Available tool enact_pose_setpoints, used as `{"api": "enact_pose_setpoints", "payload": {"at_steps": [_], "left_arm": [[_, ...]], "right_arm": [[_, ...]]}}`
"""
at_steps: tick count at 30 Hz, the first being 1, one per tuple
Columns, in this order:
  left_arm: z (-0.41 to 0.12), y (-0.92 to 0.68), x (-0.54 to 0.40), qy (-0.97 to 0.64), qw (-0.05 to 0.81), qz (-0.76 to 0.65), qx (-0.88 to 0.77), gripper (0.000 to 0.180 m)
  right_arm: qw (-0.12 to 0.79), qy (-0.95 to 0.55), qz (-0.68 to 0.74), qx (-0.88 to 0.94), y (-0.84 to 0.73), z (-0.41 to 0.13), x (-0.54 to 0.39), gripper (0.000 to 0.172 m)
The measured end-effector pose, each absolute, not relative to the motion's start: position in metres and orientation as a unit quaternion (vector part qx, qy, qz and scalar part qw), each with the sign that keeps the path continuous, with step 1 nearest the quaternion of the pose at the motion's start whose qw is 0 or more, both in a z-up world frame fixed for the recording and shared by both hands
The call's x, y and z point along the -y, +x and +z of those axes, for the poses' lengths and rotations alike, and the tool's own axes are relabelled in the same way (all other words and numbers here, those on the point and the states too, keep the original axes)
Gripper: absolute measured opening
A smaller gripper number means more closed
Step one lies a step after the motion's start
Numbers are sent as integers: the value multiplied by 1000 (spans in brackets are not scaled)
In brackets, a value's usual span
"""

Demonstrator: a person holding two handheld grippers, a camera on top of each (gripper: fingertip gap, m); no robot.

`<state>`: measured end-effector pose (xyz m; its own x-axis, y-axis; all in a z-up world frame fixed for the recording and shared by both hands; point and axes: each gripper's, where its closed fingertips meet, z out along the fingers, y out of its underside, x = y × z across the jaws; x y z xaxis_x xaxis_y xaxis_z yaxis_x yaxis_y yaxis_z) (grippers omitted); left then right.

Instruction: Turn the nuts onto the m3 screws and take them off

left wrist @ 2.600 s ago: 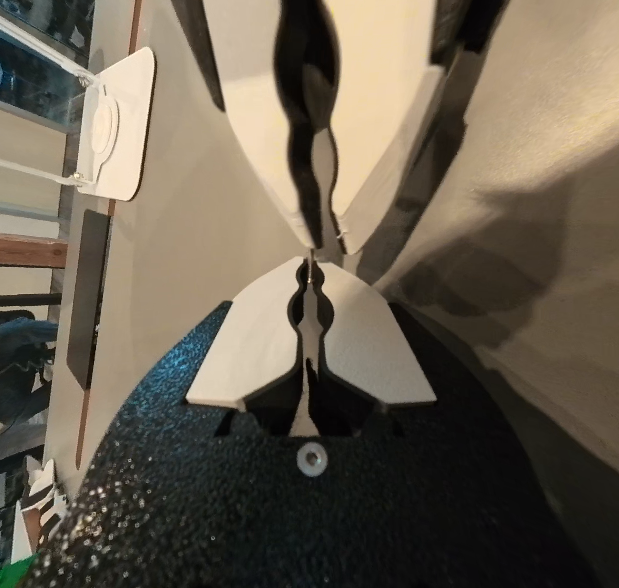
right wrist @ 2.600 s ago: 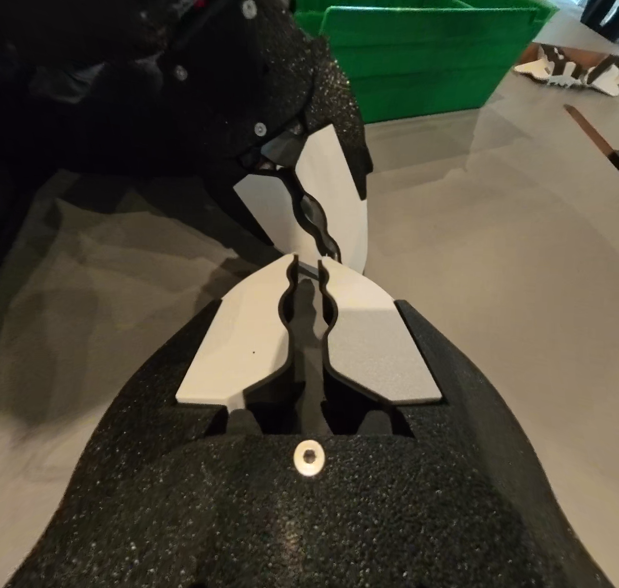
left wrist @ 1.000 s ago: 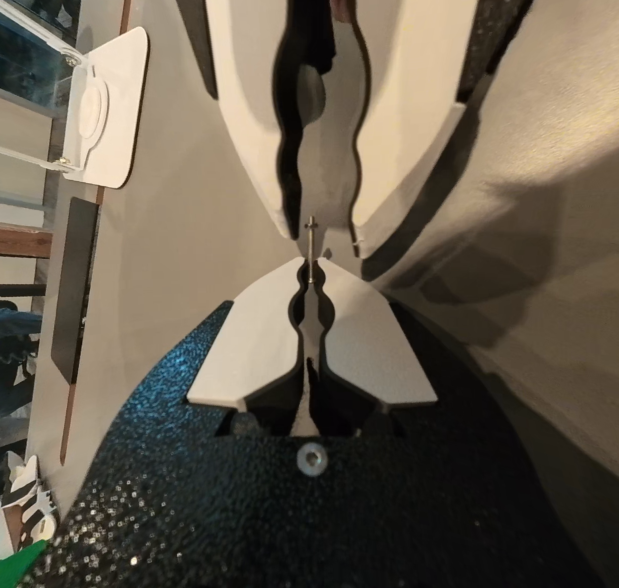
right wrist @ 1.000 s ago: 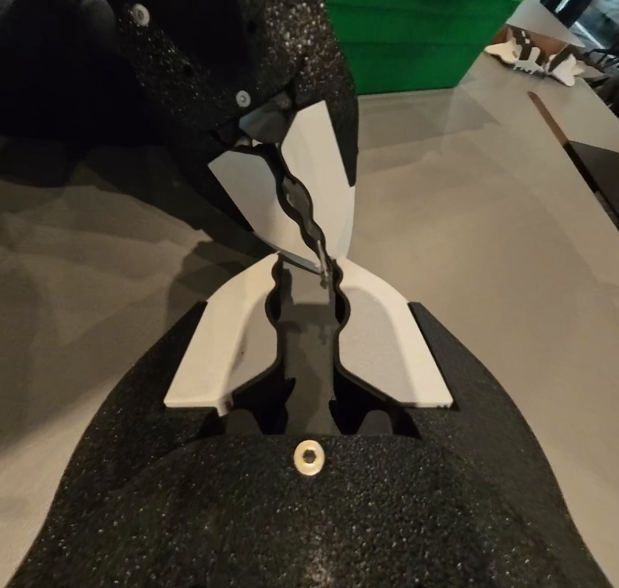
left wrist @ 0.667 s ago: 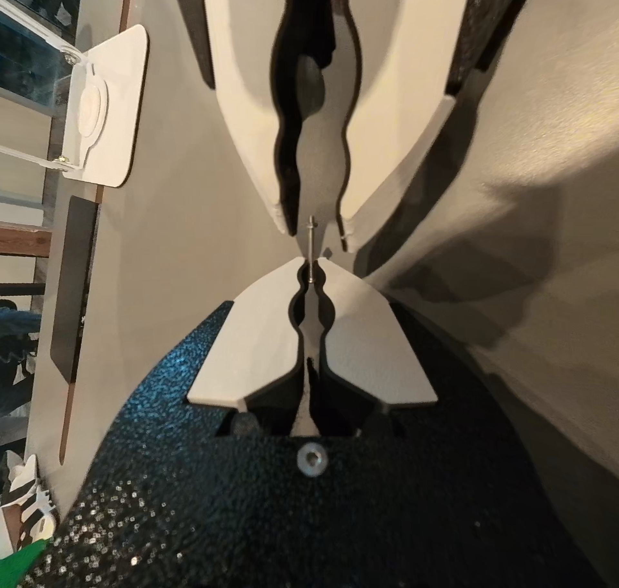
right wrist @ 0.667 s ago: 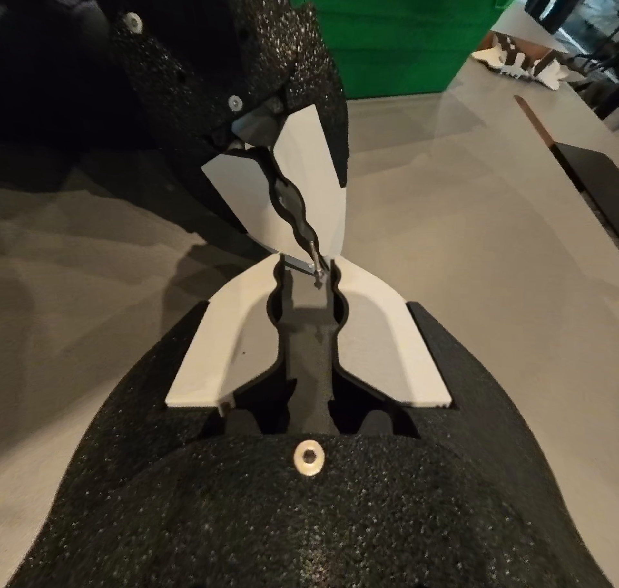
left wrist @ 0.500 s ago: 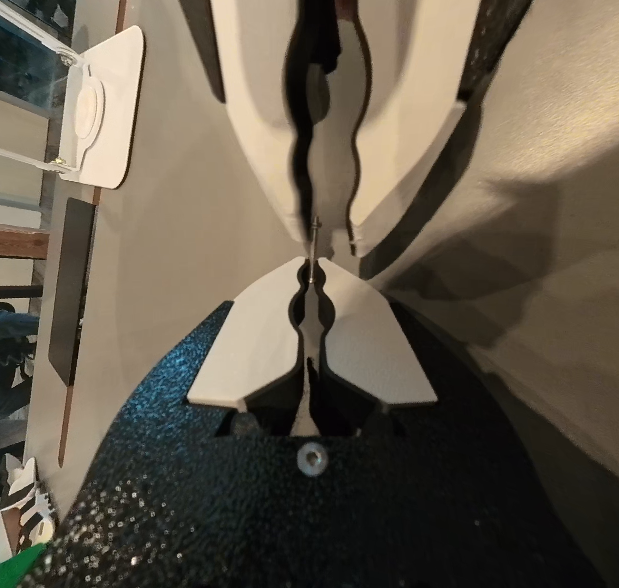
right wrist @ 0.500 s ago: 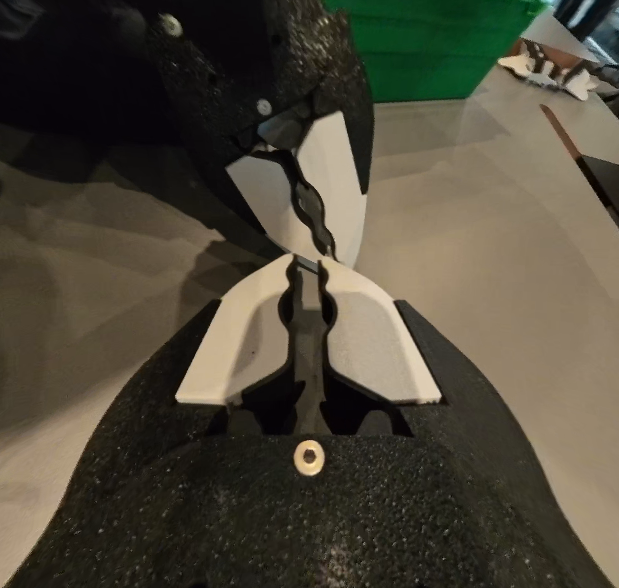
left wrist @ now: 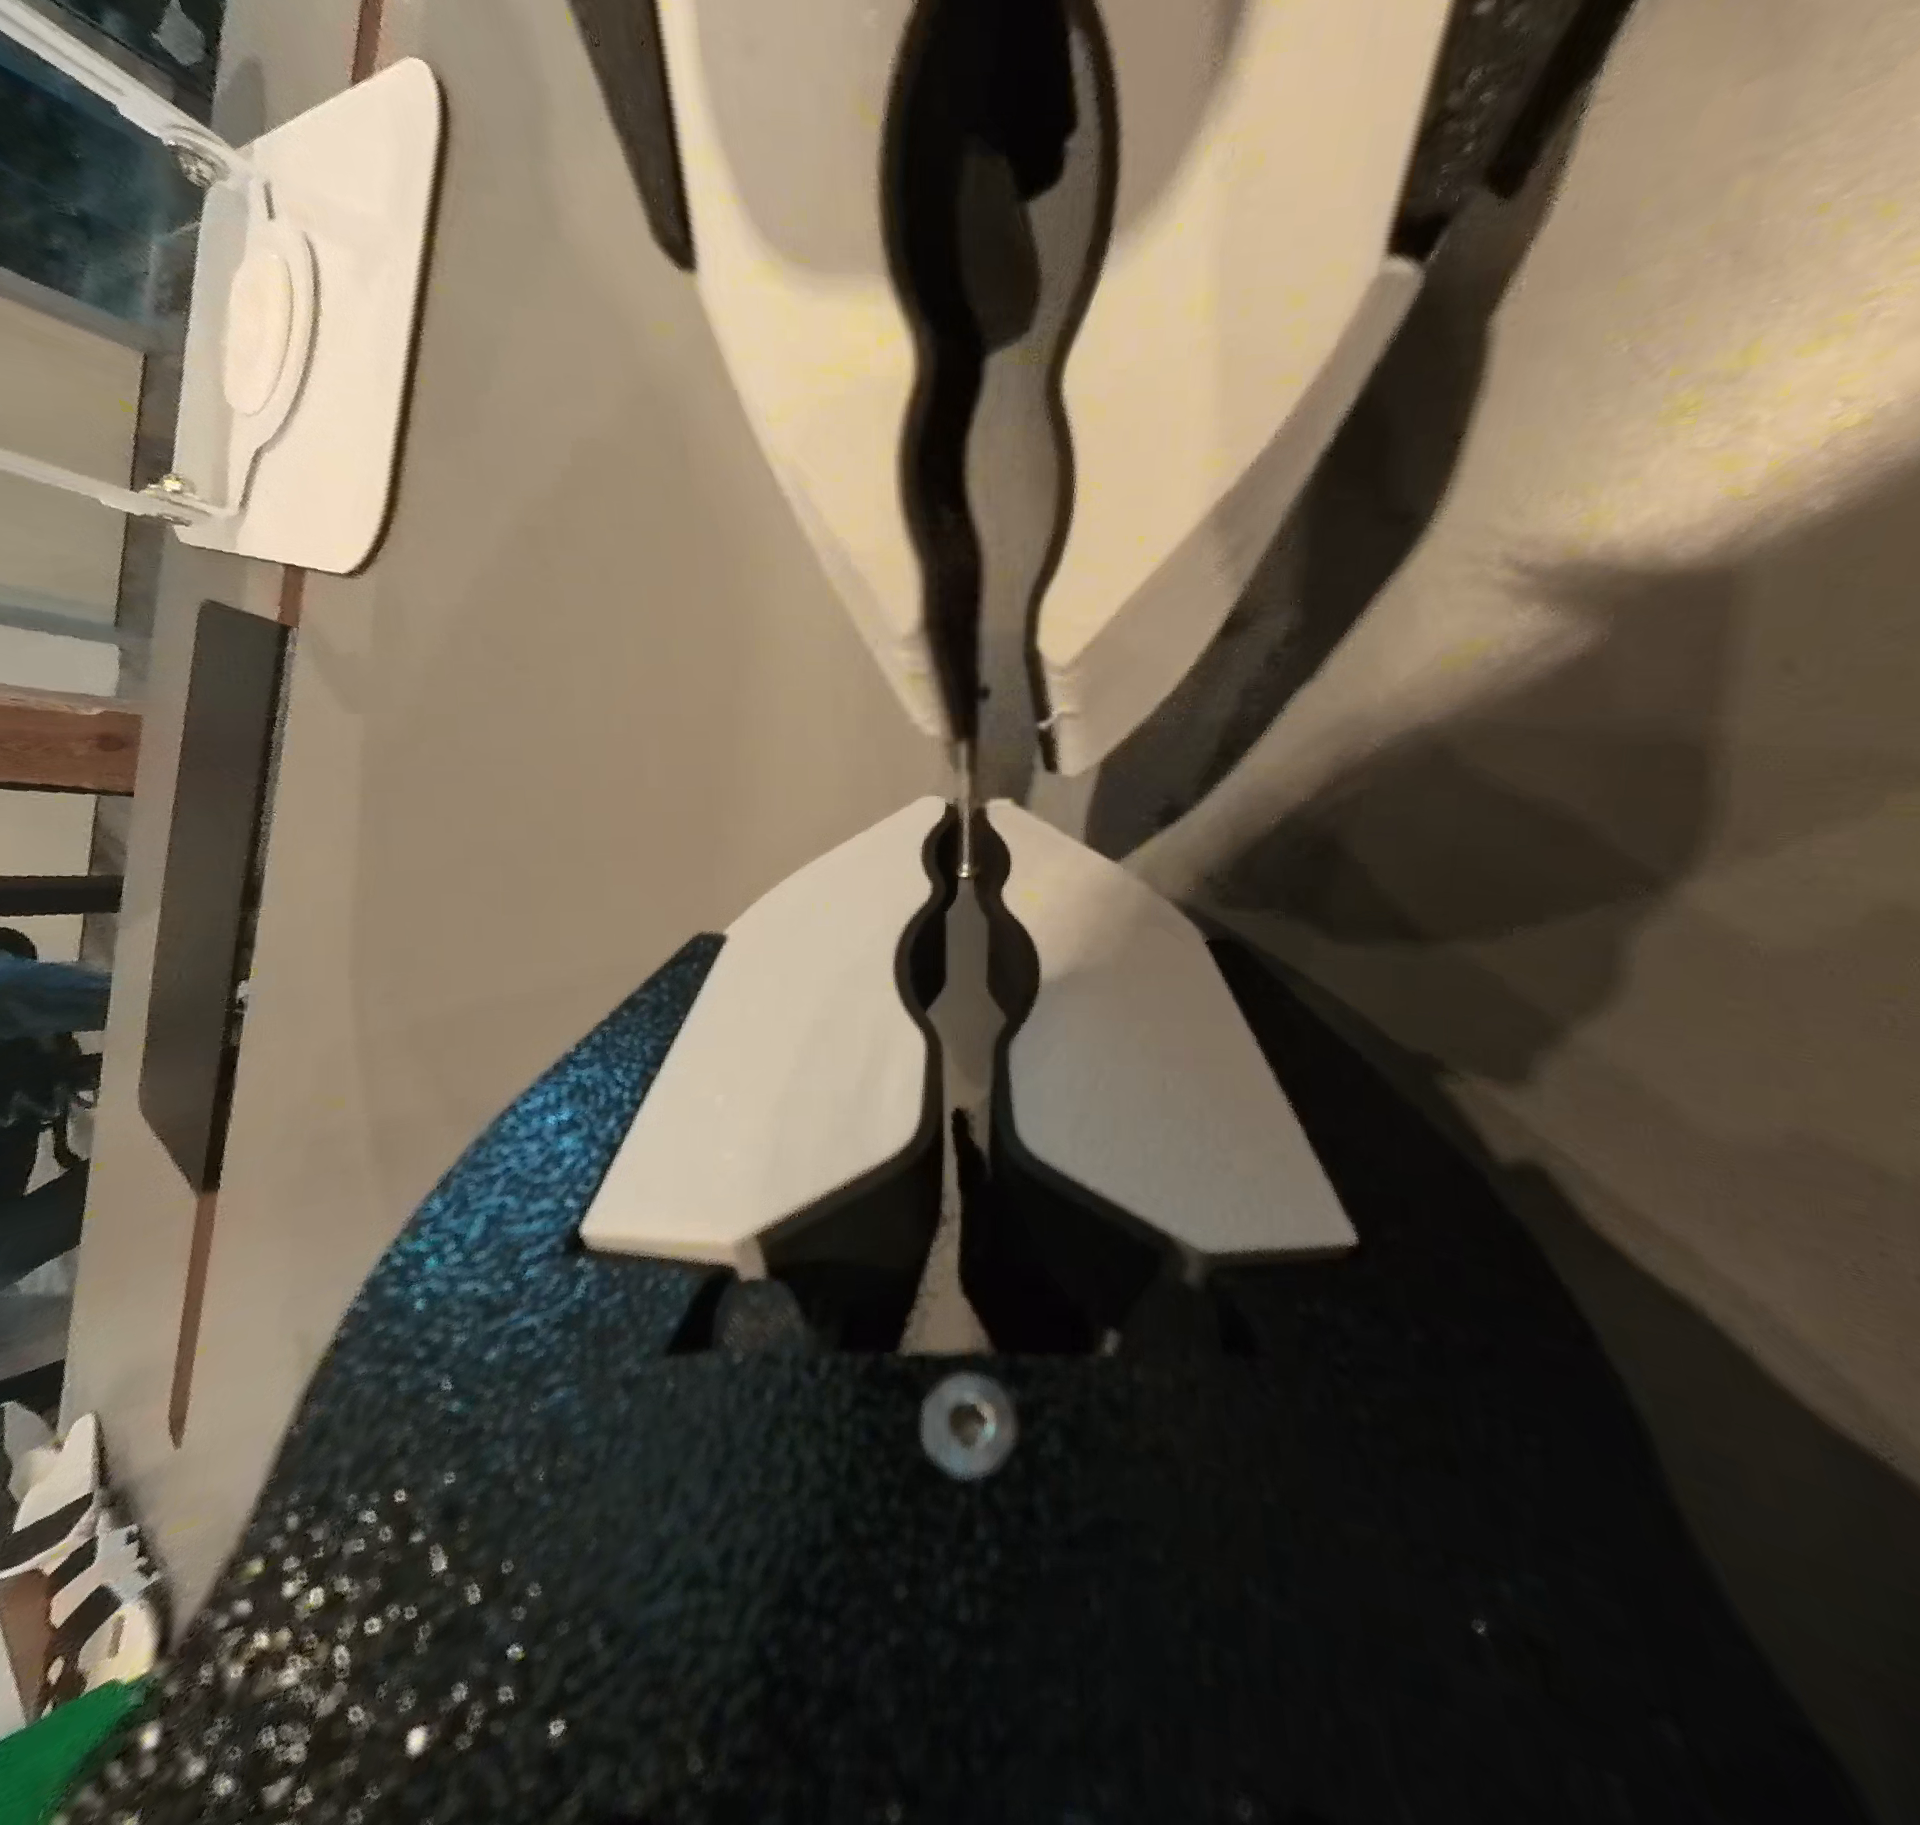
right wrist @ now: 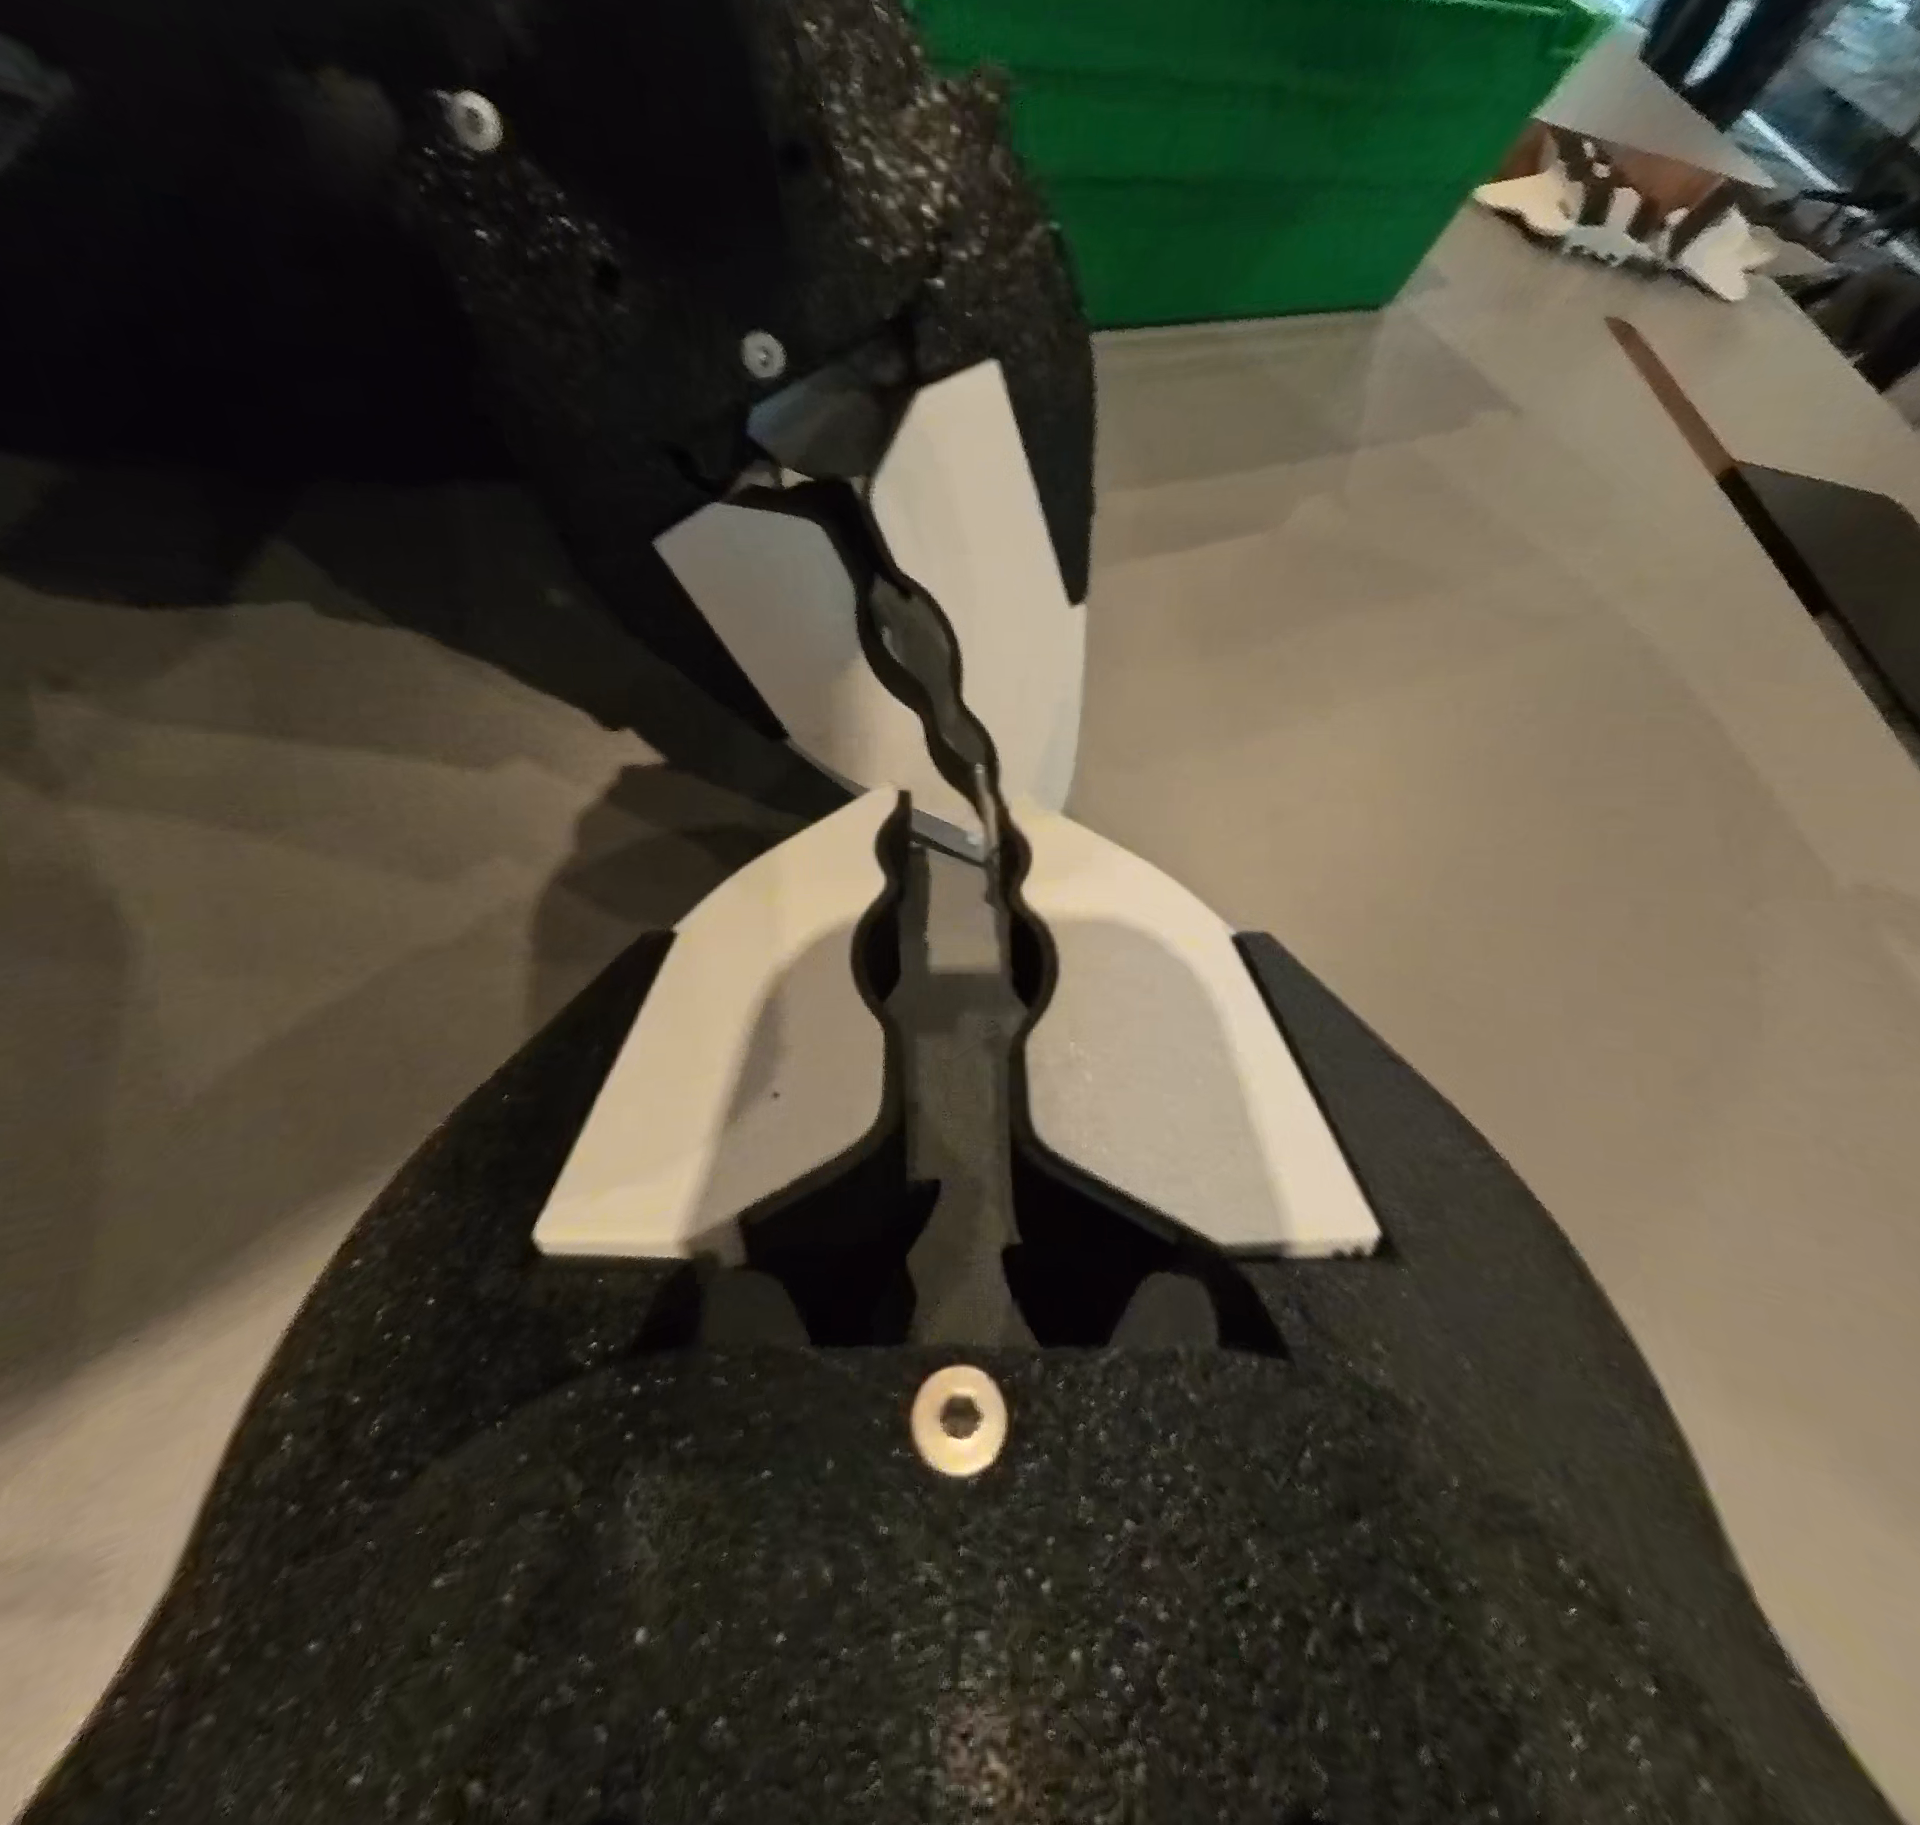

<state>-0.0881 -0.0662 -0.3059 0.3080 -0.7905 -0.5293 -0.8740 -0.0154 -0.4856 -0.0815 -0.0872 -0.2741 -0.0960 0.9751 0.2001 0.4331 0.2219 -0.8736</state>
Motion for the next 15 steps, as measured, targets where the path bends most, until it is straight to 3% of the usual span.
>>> {"api": "enact_pose_setpoints", "payload": {"at_steps": [3, 8, 12, 15], "left_arm": [[-304, -88, 66, -710, 390, 56, -584, 2], [-306, -89, 66, -710, 384, 60, -587, 2], [-303, -88, 66, -709, 390, 56, -585, 2], [-304, -88, 66, -709, 388, 54, -586, 2]], "right_arm": [[414, -538, 307, 668, -82, -279, 84, 23], [411, -512, 344, 672, -81, -271, 95, 4], [431, -543, 297, 657, -81, -276, 77, 22], [417, -527, 292, 680, -82, -282, 85, 16]]}}
